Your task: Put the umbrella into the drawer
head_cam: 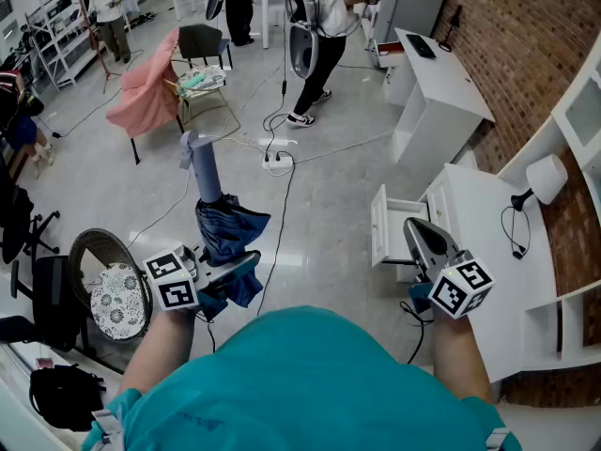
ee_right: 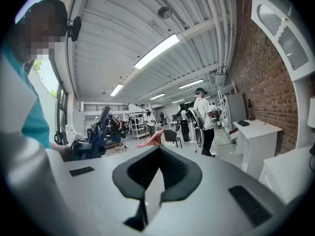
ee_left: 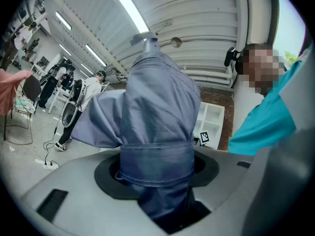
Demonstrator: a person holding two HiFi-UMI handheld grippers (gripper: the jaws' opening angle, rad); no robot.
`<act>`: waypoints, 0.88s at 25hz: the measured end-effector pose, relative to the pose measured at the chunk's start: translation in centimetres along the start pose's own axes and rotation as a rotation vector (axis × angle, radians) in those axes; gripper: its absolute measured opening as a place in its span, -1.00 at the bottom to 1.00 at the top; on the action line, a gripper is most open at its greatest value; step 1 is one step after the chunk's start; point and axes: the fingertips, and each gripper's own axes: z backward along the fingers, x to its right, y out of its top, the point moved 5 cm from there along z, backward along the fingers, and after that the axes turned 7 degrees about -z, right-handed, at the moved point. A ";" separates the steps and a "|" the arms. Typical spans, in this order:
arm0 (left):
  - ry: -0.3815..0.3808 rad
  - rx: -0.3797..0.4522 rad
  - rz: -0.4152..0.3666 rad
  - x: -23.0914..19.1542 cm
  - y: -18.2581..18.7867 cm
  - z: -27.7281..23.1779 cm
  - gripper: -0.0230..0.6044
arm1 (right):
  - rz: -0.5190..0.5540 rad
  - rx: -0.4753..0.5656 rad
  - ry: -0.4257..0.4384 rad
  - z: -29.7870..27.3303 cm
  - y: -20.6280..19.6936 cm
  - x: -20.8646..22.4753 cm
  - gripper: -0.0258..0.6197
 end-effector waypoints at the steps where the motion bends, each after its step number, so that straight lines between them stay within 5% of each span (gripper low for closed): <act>1: -0.002 0.001 -0.001 0.0 0.0 0.0 -0.13 | 0.002 -0.001 0.002 -0.1 0.0 -0.1 -0.86; 22: -0.059 0.016 0.017 0.4 0.2 -2.9 -0.13 | -0.005 0.006 -0.037 2.7 0.1 0.9 -0.85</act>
